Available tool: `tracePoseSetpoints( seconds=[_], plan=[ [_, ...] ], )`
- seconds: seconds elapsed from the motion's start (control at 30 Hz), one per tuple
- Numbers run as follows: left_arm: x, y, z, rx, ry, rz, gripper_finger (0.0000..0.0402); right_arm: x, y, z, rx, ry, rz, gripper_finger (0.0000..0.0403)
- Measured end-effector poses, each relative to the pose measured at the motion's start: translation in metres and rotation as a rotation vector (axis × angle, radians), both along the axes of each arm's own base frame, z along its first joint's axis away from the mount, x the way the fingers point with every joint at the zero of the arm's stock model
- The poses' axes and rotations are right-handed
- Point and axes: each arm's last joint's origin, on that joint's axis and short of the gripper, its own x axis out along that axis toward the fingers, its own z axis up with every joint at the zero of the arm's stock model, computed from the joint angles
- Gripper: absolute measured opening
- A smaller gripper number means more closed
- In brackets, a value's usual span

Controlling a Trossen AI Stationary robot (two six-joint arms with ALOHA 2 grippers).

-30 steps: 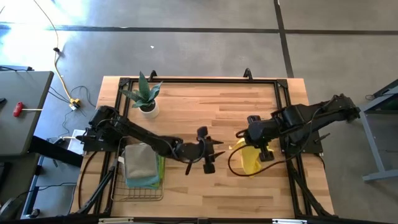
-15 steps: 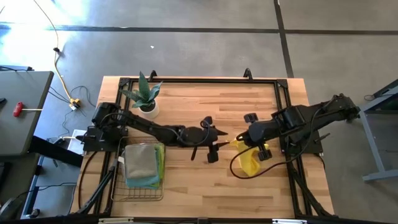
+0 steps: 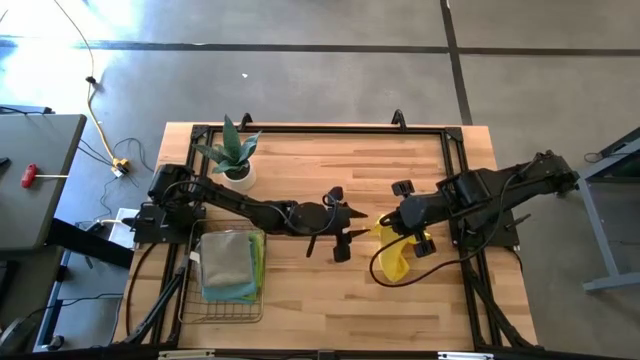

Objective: Fold microfiber towels
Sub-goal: Fold the yellow microfiber towel

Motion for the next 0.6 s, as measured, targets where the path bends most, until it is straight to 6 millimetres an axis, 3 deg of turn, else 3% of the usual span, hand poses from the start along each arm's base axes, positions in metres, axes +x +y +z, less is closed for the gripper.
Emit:
tracePoseSetpoints(
  seconds=[0.6],
  plan=[
    [0.0020, -0.0015, 0.0071, 0.000, -0.073, -0.074, 0.0163, 0.0004, -0.0002, 0.0001, -0.010, -0.006, -0.002, 0.0000]
  ],
)
